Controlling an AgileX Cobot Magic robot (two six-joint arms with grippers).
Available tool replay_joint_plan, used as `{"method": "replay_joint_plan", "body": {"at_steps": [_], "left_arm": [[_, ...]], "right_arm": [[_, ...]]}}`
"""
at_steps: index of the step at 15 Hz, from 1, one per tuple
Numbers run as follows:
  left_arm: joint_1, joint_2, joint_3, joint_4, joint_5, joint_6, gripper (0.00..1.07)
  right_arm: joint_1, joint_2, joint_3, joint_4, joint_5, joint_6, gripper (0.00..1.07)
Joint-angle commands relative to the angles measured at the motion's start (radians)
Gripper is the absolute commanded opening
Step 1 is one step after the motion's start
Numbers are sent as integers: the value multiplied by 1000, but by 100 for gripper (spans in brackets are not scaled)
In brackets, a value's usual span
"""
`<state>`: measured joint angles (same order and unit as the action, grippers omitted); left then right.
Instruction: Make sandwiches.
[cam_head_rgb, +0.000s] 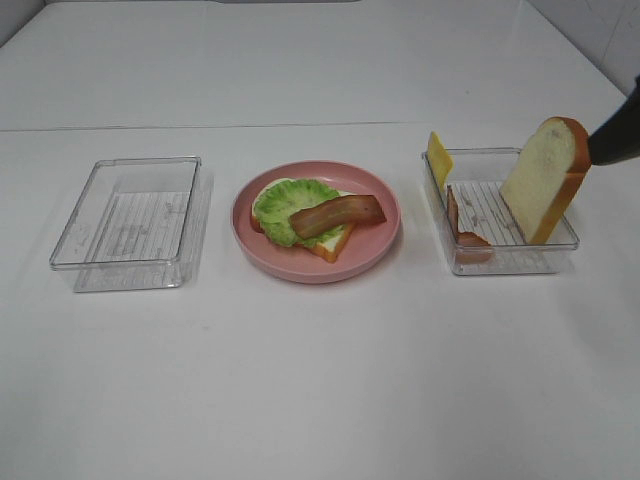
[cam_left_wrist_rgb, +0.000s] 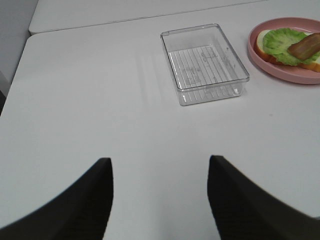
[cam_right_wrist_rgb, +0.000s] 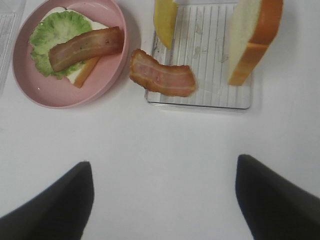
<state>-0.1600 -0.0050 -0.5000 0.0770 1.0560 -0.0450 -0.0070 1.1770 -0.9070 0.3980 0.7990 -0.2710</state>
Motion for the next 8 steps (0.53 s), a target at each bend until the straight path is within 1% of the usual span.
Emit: {"method": "replay_joint_plan", "body": {"at_steps": [1, 3, 4, 5, 6, 7, 8], "left_arm": [[-3, -10, 2, -1, -10, 0, 55], [-3, -10, 2, -1, -10, 1, 55], [-3, -10, 2, -1, -10, 1, 55], [-3, -10, 2, -1, -10, 1, 55], [-3, -10, 2, -1, -10, 1, 55], [-3, -10, 2, -1, -10, 1, 55], [-3, -10, 2, -1, -10, 1, 55]], "right_arm": [[-3, 148, -114, 41, 66, -34, 69], [-1, 305, -242, 83, 127, -58, 58], [22, 377, -302, 81, 132, -64, 53], [52, 439, -352, 78, 133, -64, 52], [75, 472, -379, 75, 133, -64, 52], [149, 585, -476, 32, 135, -26, 52], [168, 643, -519, 3, 157, 36, 52]]}}
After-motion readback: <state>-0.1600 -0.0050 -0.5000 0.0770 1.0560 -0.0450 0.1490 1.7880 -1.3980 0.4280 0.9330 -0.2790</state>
